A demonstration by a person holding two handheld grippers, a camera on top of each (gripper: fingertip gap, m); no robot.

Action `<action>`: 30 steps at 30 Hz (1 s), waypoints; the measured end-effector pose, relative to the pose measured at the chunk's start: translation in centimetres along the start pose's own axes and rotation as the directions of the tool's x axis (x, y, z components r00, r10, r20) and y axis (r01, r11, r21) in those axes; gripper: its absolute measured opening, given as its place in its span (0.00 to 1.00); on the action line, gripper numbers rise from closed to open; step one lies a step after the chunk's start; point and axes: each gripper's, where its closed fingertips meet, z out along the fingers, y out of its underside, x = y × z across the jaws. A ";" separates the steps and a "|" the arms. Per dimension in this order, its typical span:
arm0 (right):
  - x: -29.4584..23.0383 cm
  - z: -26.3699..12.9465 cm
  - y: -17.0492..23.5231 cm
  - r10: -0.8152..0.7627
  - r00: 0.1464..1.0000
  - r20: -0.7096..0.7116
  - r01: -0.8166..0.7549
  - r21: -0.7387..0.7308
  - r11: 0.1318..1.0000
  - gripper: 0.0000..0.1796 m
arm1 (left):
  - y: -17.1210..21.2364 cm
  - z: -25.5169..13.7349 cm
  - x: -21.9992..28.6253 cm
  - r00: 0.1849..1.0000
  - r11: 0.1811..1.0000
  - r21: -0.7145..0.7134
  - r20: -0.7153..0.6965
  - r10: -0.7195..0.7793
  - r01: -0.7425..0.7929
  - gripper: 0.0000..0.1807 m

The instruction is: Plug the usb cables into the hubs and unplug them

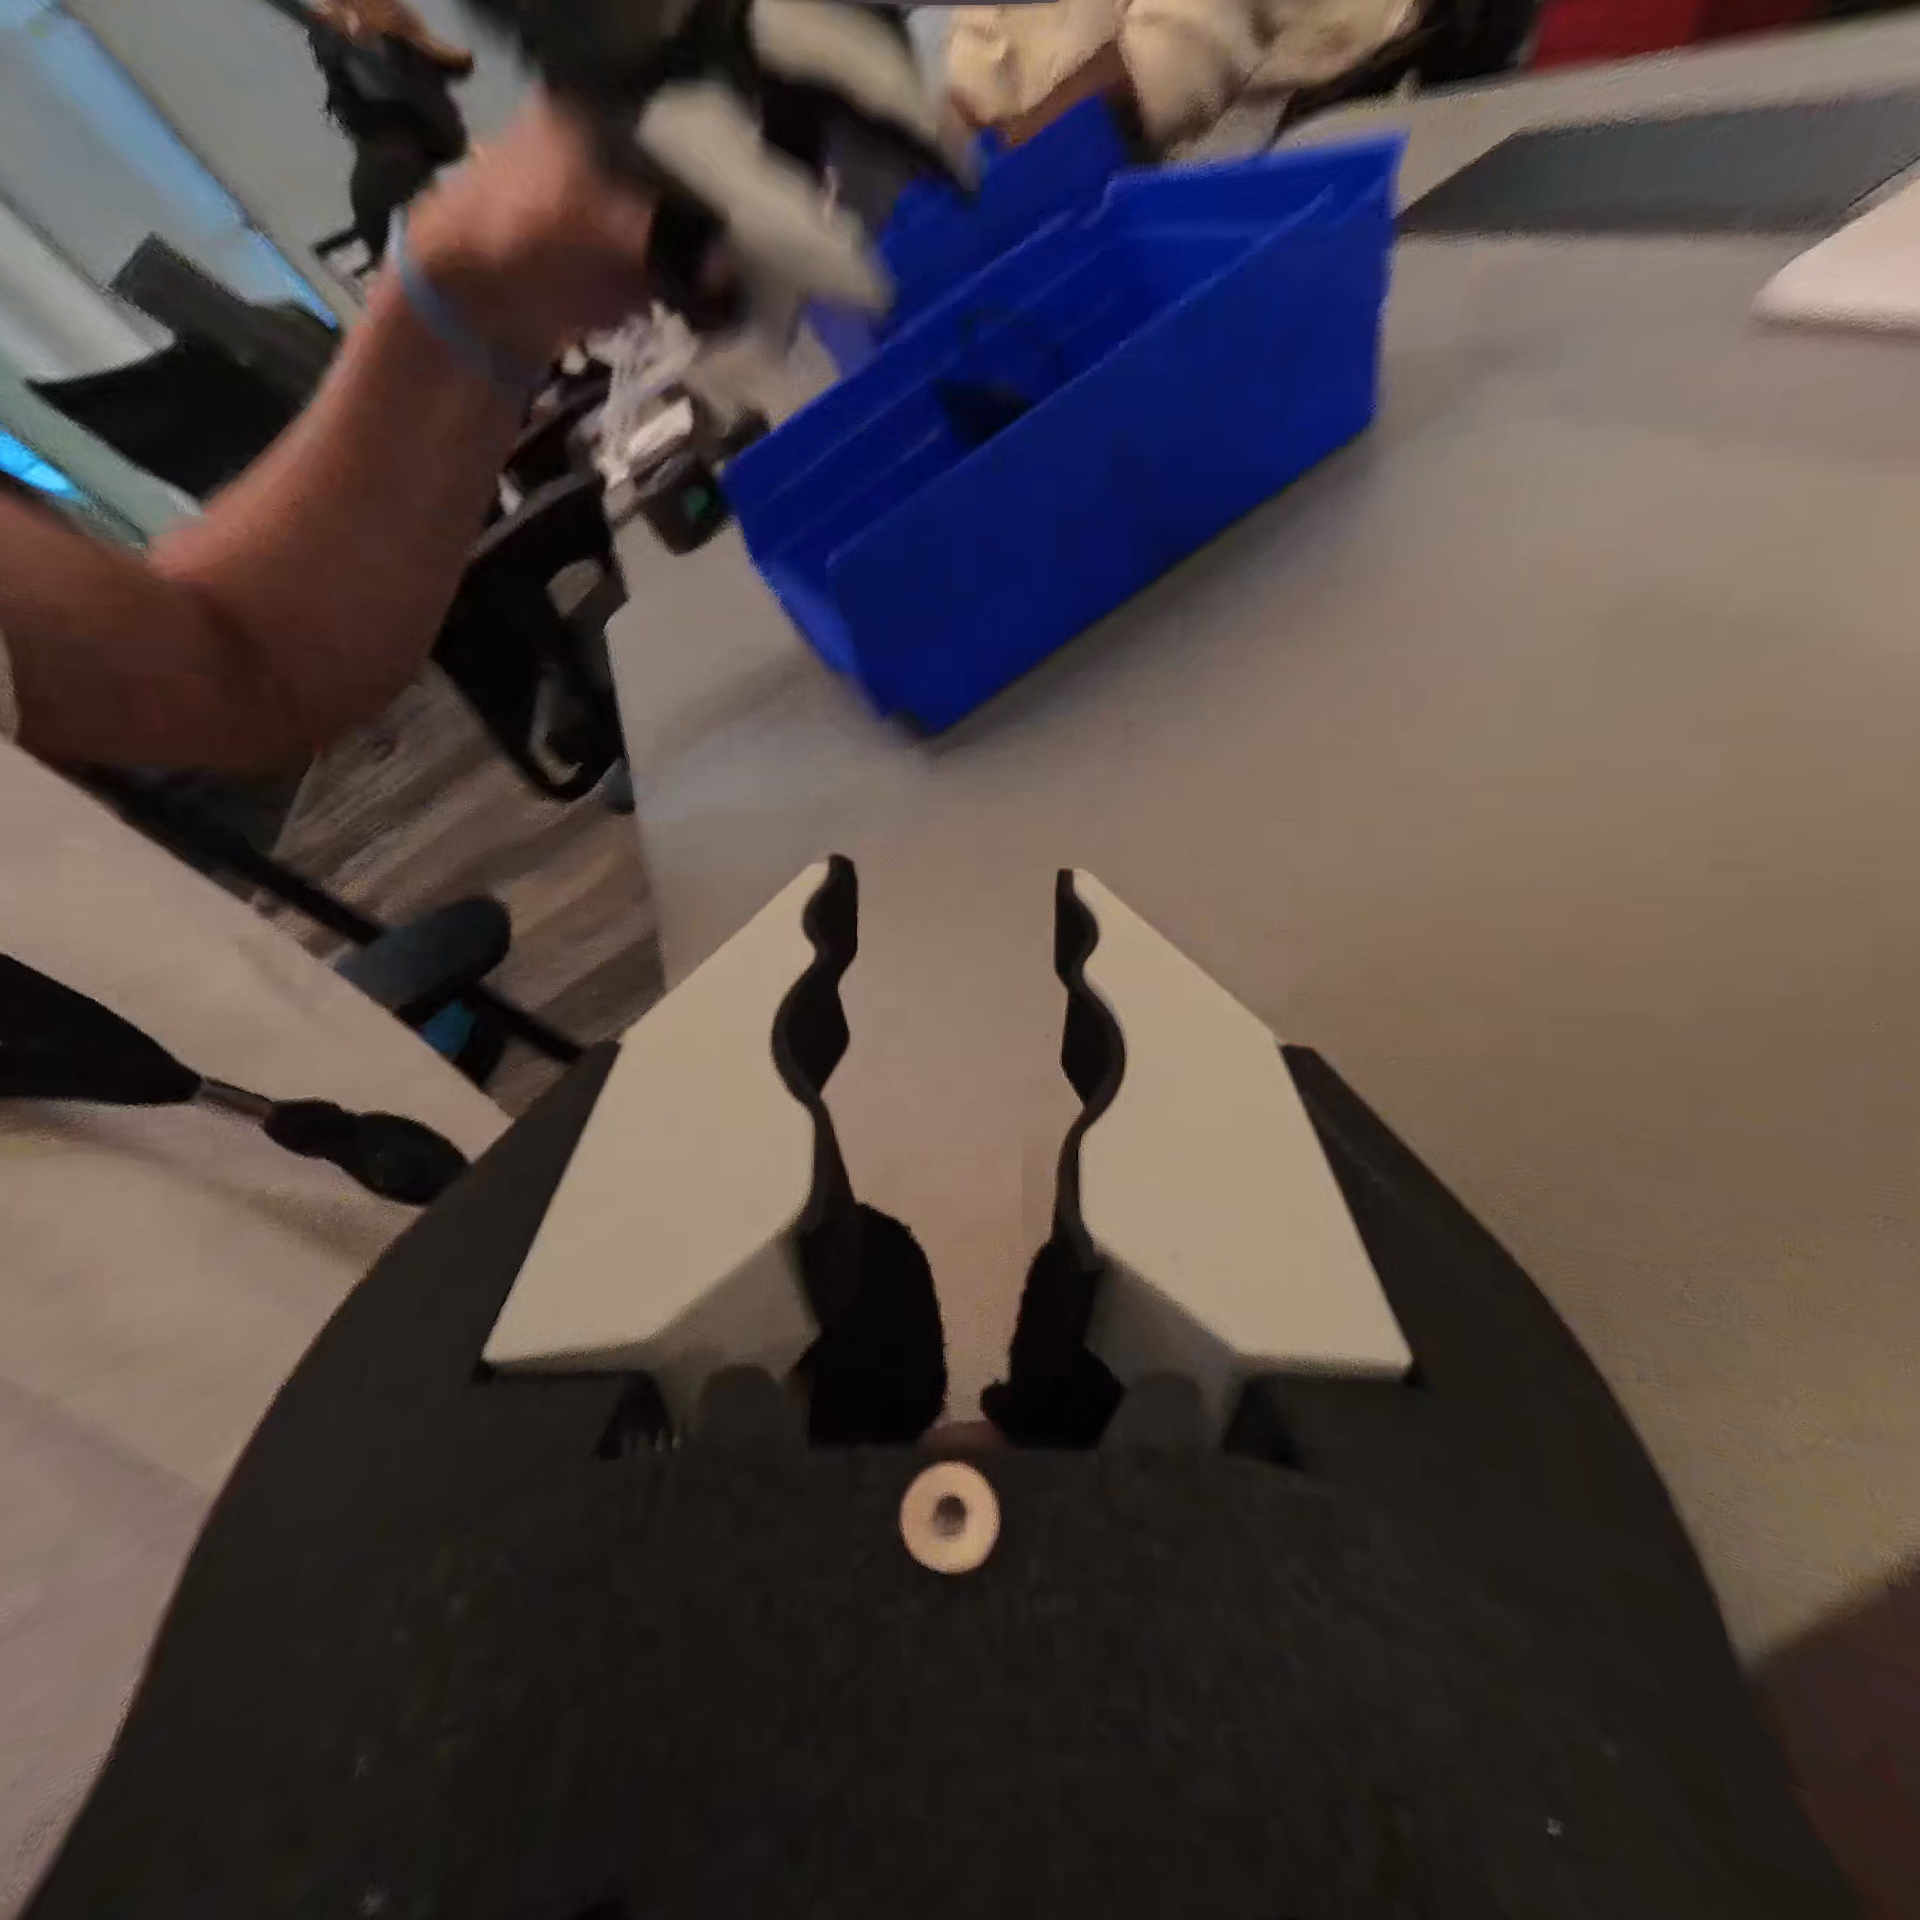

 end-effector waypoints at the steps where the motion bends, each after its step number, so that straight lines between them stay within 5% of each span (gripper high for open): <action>1: -0.3 0.8 1.3 0.006 1.000 0.008 -0.006 -0.034 0.999 0.21 | 0.8 -0.4 -2.8 0.998 0.995 -0.079 0.019 0.054 -0.053 0.31; 4: -0.5 1.7 2.5 0.019 1.000 0.013 -0.019 -0.050 0.999 0.21 | 4.7 0.2 -8.3 0.989 0.924 -0.361 -0.123 0.084 -0.124 0.32; 7: -0.5 1.9 2.6 0.048 0.999 0.024 -0.047 -0.042 0.998 0.22 | 8.4 2.3 -10.0 0.955 0.807 -0.575 -0.292 -0.051 -0.133 0.36; 14: -0.3 1.3 3.0 0.056 0.998 -0.005 -0.056 -0.031 0.998 0.22 | 11.4 6.5 -10.5 0.845 0.715 -0.690 -0.446 -0.294 -0.114 0.25; 19: -0.1 0.8 3.4 0.077 0.997 -0.012 -0.077 -0.011 0.997 0.22 | 16.2 6.8 -12.3 0.907 0.552 -0.782 -0.408 -0.102 -0.290 0.25; 24: -0.1 1.2 3.6 0.093 0.996 0.008 -0.093 -0.023 0.995 0.22 | 15.1 8.5 -11.9 0.912 0.653 -0.687 -0.410 0.015 -0.320 0.14; 30: -0.3 1.0 3.4 0.081 0.997 0.008 -0.081 -0.017 0.997 0.21 | 14.7 8.1 -12.5 0.947 0.673 -0.680 -0.303 0.103 -0.291 0.12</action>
